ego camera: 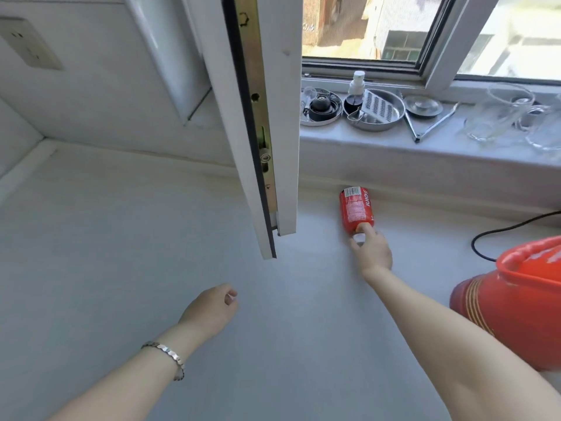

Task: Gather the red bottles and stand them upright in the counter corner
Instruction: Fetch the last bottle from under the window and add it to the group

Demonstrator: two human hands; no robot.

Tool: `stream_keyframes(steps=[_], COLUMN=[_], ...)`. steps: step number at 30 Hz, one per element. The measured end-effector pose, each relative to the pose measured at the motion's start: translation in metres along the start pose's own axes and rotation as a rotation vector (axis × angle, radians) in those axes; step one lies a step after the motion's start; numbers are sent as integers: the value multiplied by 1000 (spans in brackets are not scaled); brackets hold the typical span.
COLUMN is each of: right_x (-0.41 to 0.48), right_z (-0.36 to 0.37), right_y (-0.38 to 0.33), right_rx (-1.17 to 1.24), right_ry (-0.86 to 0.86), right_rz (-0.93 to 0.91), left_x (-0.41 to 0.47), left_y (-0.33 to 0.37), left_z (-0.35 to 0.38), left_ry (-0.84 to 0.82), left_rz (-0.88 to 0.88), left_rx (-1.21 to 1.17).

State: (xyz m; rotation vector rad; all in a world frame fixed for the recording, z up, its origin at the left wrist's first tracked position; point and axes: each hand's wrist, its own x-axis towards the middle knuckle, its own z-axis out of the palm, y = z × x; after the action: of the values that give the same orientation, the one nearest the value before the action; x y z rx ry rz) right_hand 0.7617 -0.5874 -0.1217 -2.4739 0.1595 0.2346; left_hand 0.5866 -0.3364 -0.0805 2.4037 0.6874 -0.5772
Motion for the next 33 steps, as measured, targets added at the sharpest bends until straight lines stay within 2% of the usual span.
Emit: stream_keyframes(steps=[5,8,12,15,17,20,23,30,33], right_x=[-7,-27,-69,-112,-144,-198,-257,-436,-535], right_z=[-17,-34,-50,-45,-33,-5,32,117,153], right_y=[5,-4,-32,-70,-92,-127,-166,-259,-285], right_rx=[-76,-252,-514,-540,-646,-829,-939,-859,-804], right_ry=[17,4,-190,-368,-519,-689,-740,-749,-769], right_rz=[-29,-155,-416,-446,-513,-727,-975,-1341,-1419], left_x=[-6,-13,-33,-54,-72,-106,-152,-319,-410], left_y=[-1,-10,-32,-55,-77,-118,-169,-317,-388], left_z=[-3,-8,-14,-19,-25,-35,-43,-42,-28], left_ry=[11,20,28,49,75,126,197,403,493], left_rz=[13,4,-15,-40,-63,-120,-214,-464,-590], left_rx=[-13,-22,-31,-64,-105,-158,-215,-360,-390])
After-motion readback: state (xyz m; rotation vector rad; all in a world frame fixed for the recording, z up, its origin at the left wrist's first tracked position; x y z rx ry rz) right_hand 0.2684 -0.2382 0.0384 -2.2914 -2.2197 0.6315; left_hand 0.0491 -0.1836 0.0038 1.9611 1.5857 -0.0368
